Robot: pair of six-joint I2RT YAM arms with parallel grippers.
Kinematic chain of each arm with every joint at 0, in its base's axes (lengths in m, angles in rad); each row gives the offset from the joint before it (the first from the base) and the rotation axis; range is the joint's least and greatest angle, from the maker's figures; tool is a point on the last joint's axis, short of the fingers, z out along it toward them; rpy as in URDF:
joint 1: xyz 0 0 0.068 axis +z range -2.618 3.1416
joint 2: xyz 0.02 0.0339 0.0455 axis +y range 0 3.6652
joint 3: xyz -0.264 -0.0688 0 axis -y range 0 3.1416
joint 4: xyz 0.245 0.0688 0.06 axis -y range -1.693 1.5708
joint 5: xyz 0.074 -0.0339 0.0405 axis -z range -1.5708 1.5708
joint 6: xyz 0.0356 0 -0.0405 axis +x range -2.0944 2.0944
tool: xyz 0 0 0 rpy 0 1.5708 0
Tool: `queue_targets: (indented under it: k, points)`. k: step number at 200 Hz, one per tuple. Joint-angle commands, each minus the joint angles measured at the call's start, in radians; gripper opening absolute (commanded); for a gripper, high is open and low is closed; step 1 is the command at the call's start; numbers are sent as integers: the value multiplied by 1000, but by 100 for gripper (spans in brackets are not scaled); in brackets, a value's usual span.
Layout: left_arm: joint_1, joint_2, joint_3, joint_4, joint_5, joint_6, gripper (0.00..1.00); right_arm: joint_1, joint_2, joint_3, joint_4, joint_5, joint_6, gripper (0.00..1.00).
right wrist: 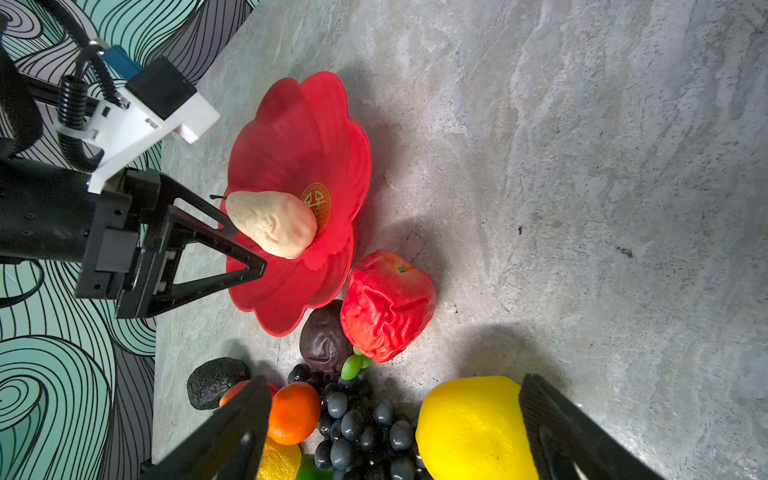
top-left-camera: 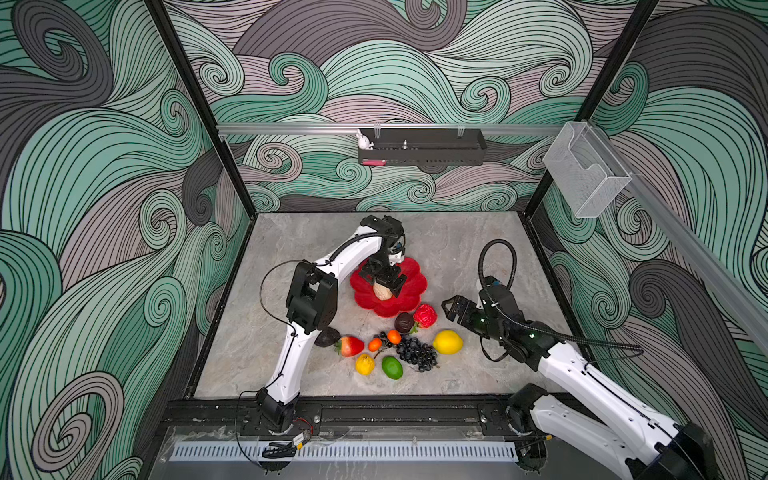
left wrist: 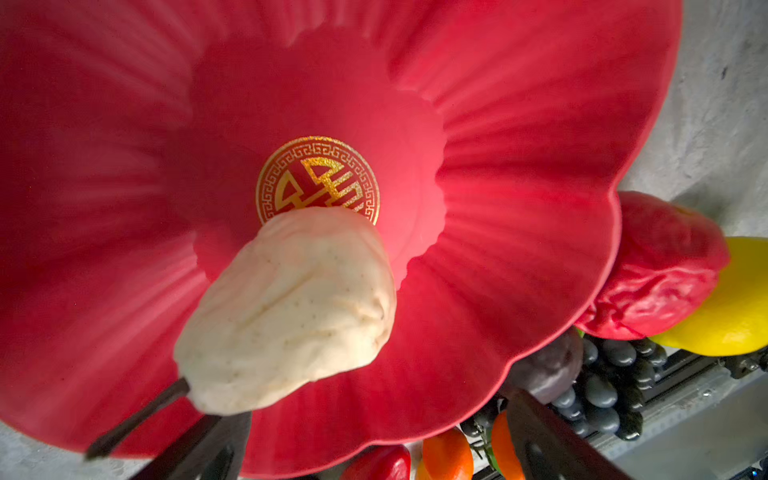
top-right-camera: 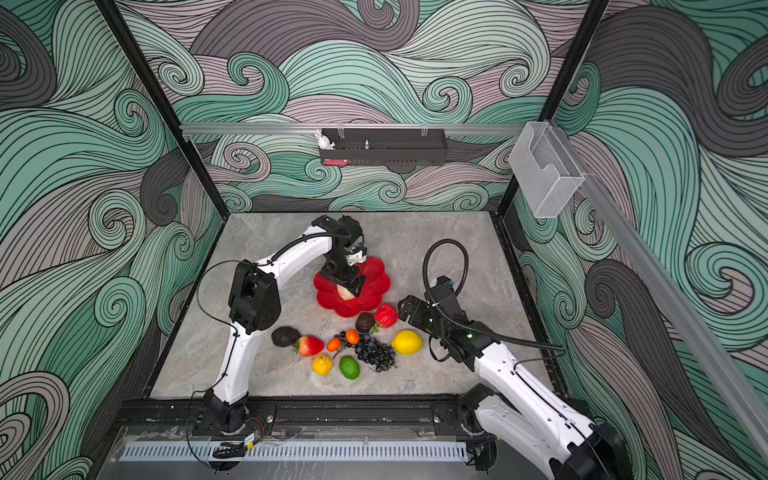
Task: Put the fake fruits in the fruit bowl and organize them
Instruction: 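Lower the pear into the bowl center with the left gripper, then open the left gripper and withdraw while the right gripper reaches the red apple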
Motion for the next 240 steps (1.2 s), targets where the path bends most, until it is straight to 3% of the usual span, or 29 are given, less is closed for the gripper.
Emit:
queue_targets:
  k: [1, 40, 87, 187, 240]
  points:
    - [6, -35, -12, 4, -10, -15, 97, -3, -7, 11, -18, 18, -17, 94]
    - [10, -51, -47, 27, -24, -47, 93, -4, -1, 11, -14, 17, -19, 94]
    - [20, -83, -143, 120, -74, -193, 93, -4, -4, 11, -15, 21, -20, 94]
    - [20, -199, -286, 277, 0, -278, 95, -3, 11, 10, -5, 18, -33, 94]
    - [20, -374, -495, 348, -15, -315, 95, 6, 184, 87, -9, -64, -158, 93]
